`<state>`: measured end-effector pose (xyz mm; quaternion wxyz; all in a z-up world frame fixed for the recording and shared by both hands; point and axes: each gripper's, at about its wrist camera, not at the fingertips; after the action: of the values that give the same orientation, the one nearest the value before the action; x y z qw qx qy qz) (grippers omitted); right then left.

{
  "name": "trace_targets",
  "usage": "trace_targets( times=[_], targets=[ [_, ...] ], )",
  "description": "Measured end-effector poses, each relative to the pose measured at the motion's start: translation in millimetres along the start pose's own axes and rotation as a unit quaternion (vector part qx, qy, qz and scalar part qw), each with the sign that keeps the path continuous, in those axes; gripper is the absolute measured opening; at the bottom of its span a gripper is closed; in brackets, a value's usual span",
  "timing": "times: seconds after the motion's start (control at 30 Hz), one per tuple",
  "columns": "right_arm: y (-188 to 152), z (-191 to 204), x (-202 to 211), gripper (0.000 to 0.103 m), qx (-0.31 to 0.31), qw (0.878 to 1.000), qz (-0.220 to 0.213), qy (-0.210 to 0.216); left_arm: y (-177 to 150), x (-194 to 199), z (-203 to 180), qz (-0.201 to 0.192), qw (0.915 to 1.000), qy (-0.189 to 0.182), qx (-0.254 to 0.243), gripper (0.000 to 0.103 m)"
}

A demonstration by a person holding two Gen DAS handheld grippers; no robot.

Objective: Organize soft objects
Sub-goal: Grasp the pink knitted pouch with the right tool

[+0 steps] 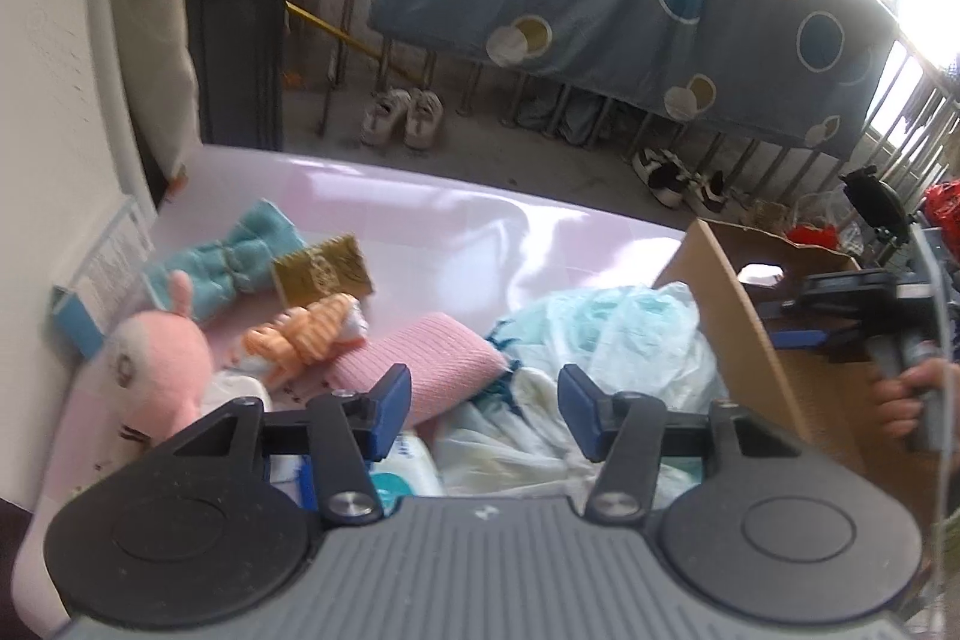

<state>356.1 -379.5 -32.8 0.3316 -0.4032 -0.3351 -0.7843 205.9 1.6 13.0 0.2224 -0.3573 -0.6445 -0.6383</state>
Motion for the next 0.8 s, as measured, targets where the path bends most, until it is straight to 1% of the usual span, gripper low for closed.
trace_targets(
  times=[0.1,0.17,0.23,0.3,0.37,0.47,0.57,0.63,0.7,0.8],
  targets=[
    [-2.6,1.3,29.9,0.049,-0.003,1.000,-0.023,0.015,-6.4,8.1,9.5,-0.011,0.9999,0.011,-0.001,0.057],
    [-7.1,6.6,53.2,0.049,-0.001,0.999,-0.034,0.033,-14.3,13.9,14.8,-0.020,0.9995,0.024,-0.006,0.057],
    [-15.3,20.4,72.6,0.049,0.013,0.998,-0.041,0.052,-21.3,16.9,19.4,-0.023,0.9991,0.032,-0.011,0.057],
    [-26.0,40.6,86.1,0.050,0.035,0.996,-0.038,0.073,-28.6,17.6,24.6,-0.022,0.9992,0.032,-0.008,0.057],
    [-40.4,67.5,89.5,0.049,0.062,0.993,-0.023,0.098,-33.3,15.5,29.2,-0.019,0.9994,0.029,-0.001,0.054],
    [-61.8,113.0,73.6,0.049,0.089,0.988,0.023,0.126,-37.3,9.7,33.8,-0.020,0.9995,0.026,0.003,0.053],
    [-83.8,157.7,36.6,0.049,0.117,0.980,0.078,0.138,-37.1,-6.6,32.9,0.000,0.9998,0.018,-0.012,0.053],
    [-93.4,184.4,6.4,0.049,0.136,0.977,0.105,0.129,-38.7,-21.9,34.7,0.018,0.9996,0.013,-0.014,0.053],
    [-103.8,205.8,-26.6,0.049,0.145,0.973,0.132,0.118,-37.7,-35.9,39.0,0.034,0.9994,0.009,-0.001,0.053],
    [-114.4,228.4,-71.8,0.049,0.158,0.969,0.165,0.092,-33.4,-58.1,45.8,0.057,0.9983,0.003,0.012,0.053]
  ],
)
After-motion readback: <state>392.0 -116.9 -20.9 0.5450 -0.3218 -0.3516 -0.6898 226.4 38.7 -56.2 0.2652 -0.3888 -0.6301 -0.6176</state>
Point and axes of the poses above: each gripper's, at about its wrist camera, not at the fingertips, and x roughly against the way its jaws point, z to its left, y to its top, and after that the axes turned 12 degrees about -x, right-handed
